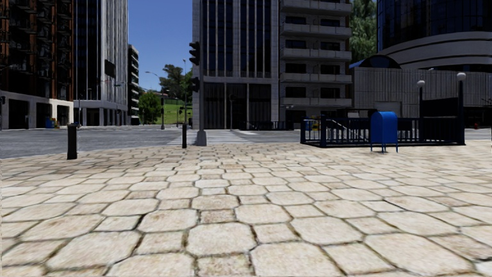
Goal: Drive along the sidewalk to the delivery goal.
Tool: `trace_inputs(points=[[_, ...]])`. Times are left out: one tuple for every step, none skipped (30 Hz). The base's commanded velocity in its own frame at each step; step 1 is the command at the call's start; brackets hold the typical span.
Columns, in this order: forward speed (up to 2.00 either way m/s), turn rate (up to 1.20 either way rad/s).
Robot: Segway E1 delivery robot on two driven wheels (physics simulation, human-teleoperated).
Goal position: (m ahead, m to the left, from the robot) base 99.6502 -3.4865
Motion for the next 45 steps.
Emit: trace_inputs(points=[[2.0,-0.27],[2.0,-0.27],[2.0,-0.27],[2.0,-0.27],[2.0,-0.27],[2.0,-0.27],[2.0,-0.18],[2.0,0.0],[2.0,0.0],[2.0,0.0],[2.0,0.0],[2.0,0.0],[2.0,0.0],[2.0,0.0],[2.0,0.0],[2.0,0.0],[2.0,0.0],[2.0,0.0],[2.0,0.0],[2.0,0.0],[2.0,0.0],[2.0,0.0],[2.0,0.0],[2.0,0.0],[2.0,0.0],[2.0,0.0],[2.0,0.0],[2.0,0.0],[2.0,0.0],[2.0,0.0],[2.0,0.0],[2.0,0.0],[2.0,0.0],[2.0,0.0],[2.0,0.0],[2.0,0.0],[2.0,0.0],[2.0,0.0],[2.0,0.0],[2.0,0.0],[2.0,0.0],[2.0,0.0],[2.0,0.0],[2.0,0.0],[2.0,0.0]])
